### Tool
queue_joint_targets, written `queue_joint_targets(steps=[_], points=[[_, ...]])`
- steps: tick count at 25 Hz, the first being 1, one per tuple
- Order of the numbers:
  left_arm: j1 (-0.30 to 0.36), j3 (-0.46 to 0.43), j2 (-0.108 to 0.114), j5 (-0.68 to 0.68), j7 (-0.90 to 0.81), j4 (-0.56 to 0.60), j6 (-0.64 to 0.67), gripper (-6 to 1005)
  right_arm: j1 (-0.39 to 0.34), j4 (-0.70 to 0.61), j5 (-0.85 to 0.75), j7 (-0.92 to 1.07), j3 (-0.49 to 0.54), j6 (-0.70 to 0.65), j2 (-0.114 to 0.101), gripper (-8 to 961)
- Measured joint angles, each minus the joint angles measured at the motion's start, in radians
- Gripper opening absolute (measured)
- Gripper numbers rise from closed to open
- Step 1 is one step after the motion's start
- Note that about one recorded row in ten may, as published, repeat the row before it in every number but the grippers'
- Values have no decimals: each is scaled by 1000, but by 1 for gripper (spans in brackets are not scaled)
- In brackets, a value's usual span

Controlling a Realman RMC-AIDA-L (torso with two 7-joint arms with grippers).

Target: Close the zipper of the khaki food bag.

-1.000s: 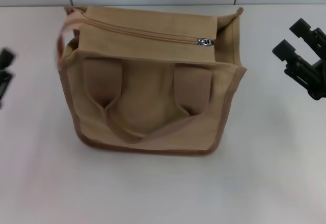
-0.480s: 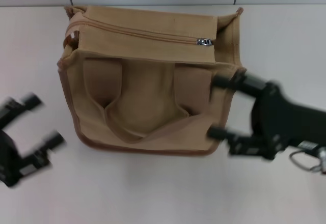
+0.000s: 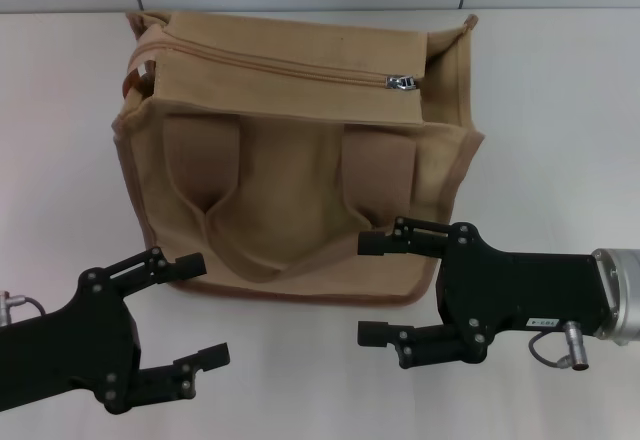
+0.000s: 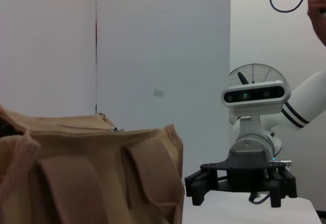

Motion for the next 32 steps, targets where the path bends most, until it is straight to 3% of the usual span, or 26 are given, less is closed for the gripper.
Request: queue_joint_targets(steps=[32], points=[[-6, 24, -4, 0, 3, -49, -56, 827, 23, 79, 41, 2, 11, 46, 2, 843]])
